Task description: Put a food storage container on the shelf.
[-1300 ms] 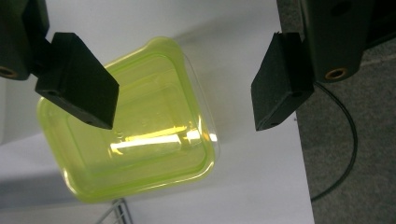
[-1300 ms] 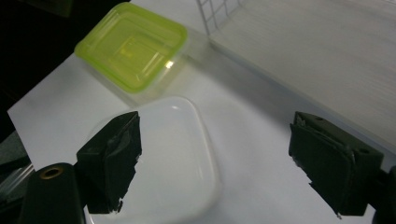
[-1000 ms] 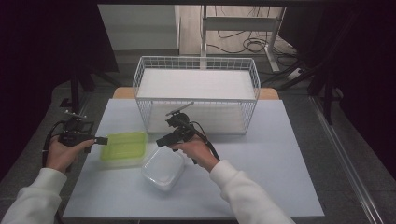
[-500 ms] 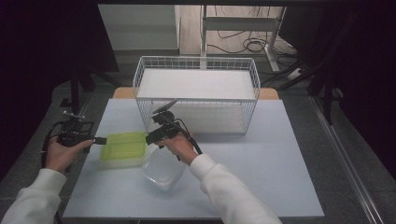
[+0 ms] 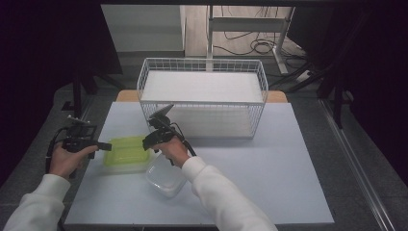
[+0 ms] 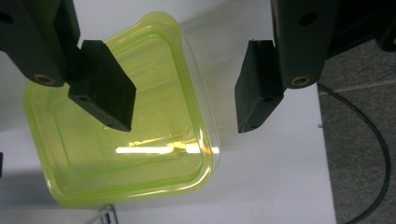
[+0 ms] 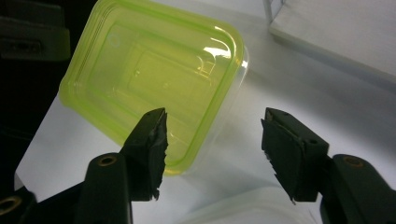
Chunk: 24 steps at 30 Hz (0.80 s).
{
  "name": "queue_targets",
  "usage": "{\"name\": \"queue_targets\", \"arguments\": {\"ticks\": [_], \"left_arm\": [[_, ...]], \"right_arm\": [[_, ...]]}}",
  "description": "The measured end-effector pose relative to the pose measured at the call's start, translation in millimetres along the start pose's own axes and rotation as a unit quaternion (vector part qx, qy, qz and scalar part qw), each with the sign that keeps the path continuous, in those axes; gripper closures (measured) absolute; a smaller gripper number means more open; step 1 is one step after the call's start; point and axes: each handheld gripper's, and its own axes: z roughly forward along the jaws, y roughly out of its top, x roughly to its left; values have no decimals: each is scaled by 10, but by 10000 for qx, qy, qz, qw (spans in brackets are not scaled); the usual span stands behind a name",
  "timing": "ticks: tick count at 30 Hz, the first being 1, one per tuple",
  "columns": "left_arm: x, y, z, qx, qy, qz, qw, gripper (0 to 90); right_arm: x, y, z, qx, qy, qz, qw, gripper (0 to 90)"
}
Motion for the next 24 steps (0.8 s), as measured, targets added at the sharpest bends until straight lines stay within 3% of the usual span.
{"name": "queue_targets", "arguments": {"ticks": [2, 16, 24], "left_arm": [[10, 1, 22, 46, -30, -15, 10000, 389], [89, 8, 138, 130, -253, -272, 9992, 432], [121, -27, 188, 224, -405, -423, 9980, 476]], "right_arm": [[-20, 22, 46, 41, -4, 111, 9999, 429], [-67, 38, 208, 218, 150, 273, 9993, 478], [-68, 38, 250, 317, 383, 422, 9979, 535]]}}
